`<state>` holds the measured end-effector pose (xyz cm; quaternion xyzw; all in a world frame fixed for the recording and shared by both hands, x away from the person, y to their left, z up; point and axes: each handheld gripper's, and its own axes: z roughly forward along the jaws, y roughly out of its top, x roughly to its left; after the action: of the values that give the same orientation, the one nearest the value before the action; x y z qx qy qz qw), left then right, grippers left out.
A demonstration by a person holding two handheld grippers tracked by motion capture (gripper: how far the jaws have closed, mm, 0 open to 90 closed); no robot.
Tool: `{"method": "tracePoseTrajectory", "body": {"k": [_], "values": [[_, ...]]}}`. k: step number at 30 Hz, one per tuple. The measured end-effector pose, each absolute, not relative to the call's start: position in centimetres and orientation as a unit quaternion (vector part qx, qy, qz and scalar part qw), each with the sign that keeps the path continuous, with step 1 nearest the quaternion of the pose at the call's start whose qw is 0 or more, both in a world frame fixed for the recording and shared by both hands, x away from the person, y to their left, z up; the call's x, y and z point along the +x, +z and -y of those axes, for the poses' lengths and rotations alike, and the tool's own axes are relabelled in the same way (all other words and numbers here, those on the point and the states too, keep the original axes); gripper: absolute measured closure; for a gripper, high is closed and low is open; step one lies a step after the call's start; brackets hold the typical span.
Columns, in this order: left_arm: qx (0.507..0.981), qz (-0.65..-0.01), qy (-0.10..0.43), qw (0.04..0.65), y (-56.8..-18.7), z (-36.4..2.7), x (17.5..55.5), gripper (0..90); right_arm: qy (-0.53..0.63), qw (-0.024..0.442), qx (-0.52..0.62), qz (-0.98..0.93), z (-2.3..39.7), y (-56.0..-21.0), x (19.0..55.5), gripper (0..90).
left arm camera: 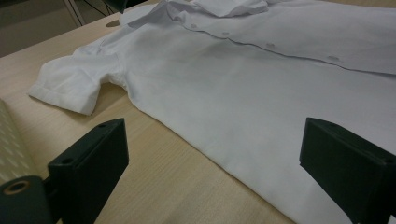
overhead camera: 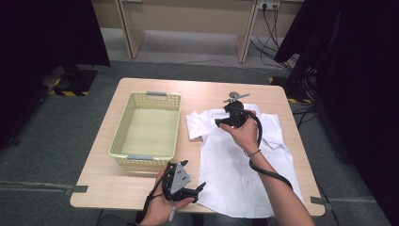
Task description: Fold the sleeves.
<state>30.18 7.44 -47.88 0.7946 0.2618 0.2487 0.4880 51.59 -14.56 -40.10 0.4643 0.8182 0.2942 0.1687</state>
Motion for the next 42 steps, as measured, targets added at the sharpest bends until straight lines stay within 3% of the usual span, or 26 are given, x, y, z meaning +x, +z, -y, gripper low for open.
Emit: {"method": "tracePoseTrajectory", "body": {"k": [42], "values": [[0.794, -0.261, 0.249, 0.489, -47.9, -7.5, 30.2, 7.2, 0.290, 0.154, 0.432, -0.840, 9.3, -40.8, 51.9, 29.3]]}}
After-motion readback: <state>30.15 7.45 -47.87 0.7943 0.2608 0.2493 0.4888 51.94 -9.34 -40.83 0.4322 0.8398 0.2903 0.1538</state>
